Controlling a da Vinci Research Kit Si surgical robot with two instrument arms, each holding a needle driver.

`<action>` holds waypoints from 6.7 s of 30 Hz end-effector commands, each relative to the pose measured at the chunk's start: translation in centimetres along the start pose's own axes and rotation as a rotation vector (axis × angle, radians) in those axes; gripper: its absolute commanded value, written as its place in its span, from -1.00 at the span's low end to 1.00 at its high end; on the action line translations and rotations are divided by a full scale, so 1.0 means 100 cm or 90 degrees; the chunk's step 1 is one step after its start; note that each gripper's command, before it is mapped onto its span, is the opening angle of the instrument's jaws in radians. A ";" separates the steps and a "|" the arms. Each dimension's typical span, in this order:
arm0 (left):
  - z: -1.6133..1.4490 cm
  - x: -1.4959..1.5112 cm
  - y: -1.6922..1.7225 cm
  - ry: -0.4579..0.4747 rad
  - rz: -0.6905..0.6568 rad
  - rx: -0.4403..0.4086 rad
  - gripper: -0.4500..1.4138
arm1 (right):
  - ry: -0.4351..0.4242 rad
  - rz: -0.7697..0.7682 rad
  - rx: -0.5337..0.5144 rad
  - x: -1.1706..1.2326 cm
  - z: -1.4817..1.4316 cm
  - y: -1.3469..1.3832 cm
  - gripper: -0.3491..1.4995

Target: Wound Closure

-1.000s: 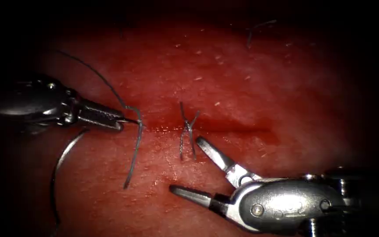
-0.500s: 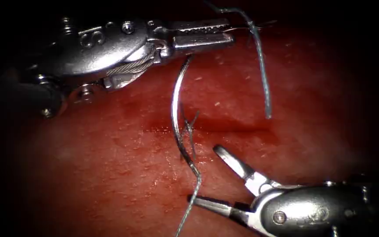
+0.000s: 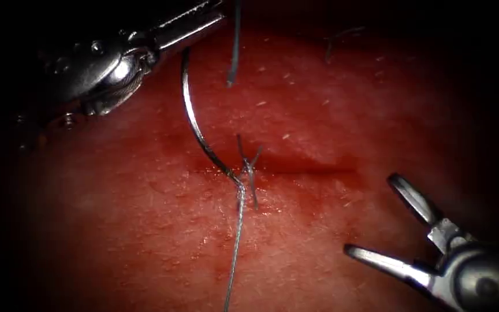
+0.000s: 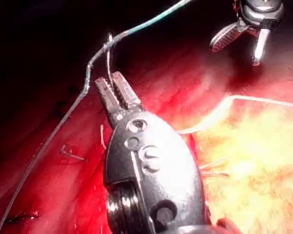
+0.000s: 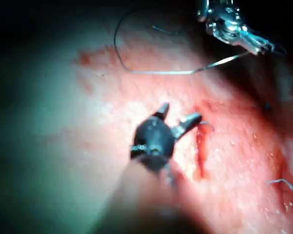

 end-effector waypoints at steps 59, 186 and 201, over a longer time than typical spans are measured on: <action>-0.0029 0.0012 0.0059 0.117 0.009 0.118 -1.00 | 0.060 0.412 -0.003 0.0000 0.0097 -0.0078 0.13; 0.0086 -0.0048 0.0094 -0.810 -0.028 -0.311 -0.24 | -0.370 -0.803 -0.004 0.0028 0.0003 -0.0018 -1.00; 0.0076 -0.0042 0.0082 -0.844 -0.115 -0.230 -1.00 | -0.343 -0.593 -0.128 0.0036 0.0001 -0.0015 0.56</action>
